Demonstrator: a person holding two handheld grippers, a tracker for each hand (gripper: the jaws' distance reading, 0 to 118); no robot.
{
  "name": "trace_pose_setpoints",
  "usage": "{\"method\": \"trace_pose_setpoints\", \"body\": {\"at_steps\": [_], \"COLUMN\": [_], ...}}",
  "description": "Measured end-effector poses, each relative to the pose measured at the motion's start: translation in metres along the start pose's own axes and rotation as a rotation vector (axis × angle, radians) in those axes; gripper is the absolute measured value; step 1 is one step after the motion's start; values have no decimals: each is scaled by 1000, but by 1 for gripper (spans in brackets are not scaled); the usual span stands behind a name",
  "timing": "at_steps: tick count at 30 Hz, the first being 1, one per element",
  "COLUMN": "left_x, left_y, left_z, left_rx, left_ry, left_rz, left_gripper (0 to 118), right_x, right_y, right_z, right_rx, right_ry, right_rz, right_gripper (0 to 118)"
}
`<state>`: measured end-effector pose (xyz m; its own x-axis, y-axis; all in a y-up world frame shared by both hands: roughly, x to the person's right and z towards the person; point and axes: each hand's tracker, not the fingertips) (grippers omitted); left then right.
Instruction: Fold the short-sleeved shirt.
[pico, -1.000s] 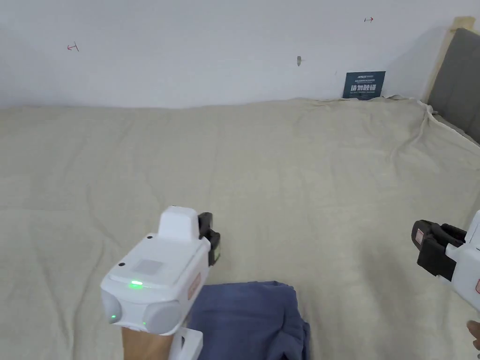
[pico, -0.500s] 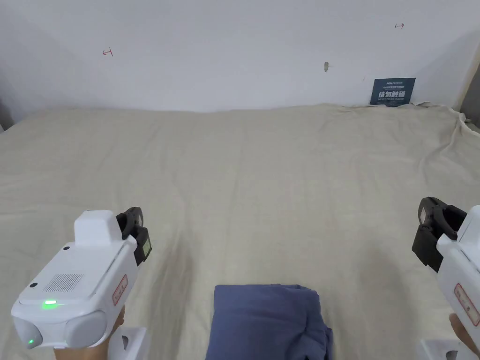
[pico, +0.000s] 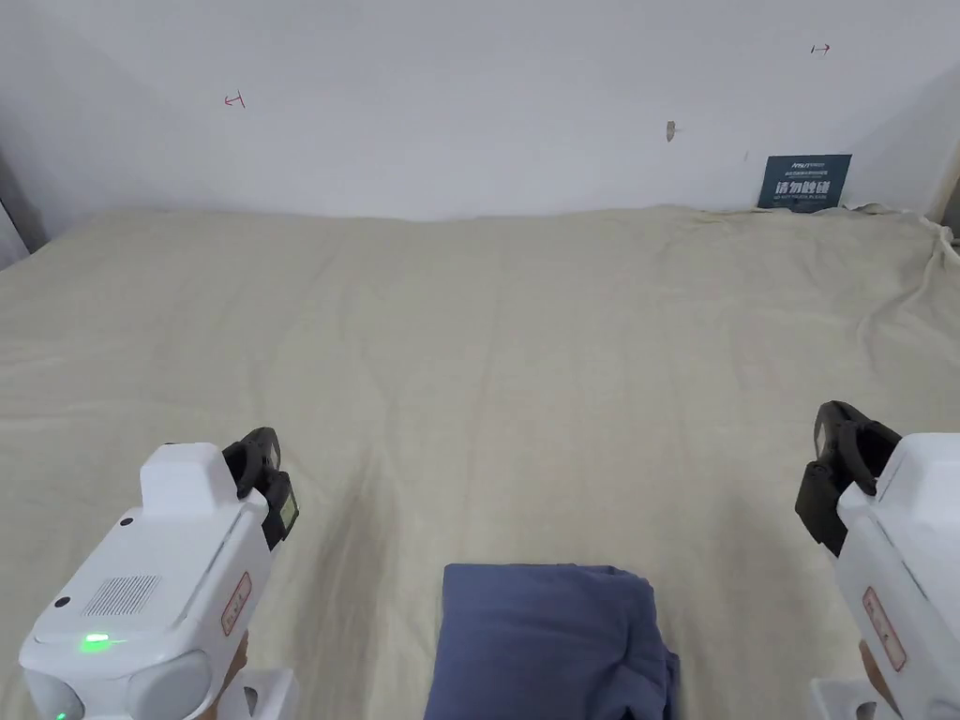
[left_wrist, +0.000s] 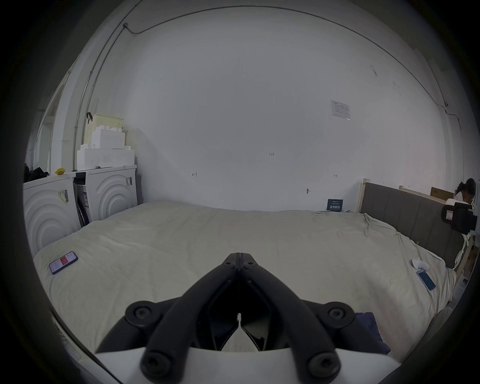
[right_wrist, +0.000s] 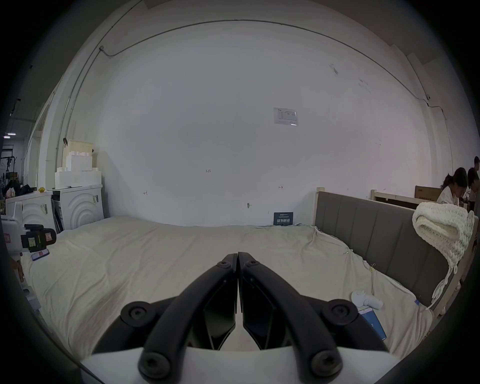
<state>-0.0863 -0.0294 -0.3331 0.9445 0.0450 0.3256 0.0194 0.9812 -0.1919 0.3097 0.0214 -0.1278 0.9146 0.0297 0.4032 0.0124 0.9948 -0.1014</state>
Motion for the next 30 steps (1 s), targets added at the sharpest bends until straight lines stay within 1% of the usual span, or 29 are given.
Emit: {"method": "trace_pose_setpoints", "body": {"at_steps": [3, 6, 10, 14, 21, 25, 30], "left_x": [2, 4, 6, 5, 4, 4, 7], "left_y": [-3, -5, -11, -21, -36, -43, -52], "left_z": [-2, -3, -3, -4, -5, -7, -8], "left_rx": [-10, -22, -45, -71, -116, -137, -165], "left_ry": [-10, -18, -26, -35, -45, -55, -69], "left_rz": [10, 14, 18, 29, 42, 50, 49], "left_gripper": [0, 0, 0, 0, 0, 0, 0], "right_x": [-13, -28, -46, -65, -91, -100, -104], "right_y": [-11, -27, -60, -94, -156, -181, -206], "right_z": [-6, -13, -28, -40, -50, -47, -40], "right_rx": [-43, -97, -177, -270, -424, -476, -518], "right_ry": [35, 56, 85, 103, 115, 123, 103], "right_rz": [-21, -13, -26, -13, 18, 39, 53], "right_gripper": [1, 1, 1, 1, 1, 1, 1]}}
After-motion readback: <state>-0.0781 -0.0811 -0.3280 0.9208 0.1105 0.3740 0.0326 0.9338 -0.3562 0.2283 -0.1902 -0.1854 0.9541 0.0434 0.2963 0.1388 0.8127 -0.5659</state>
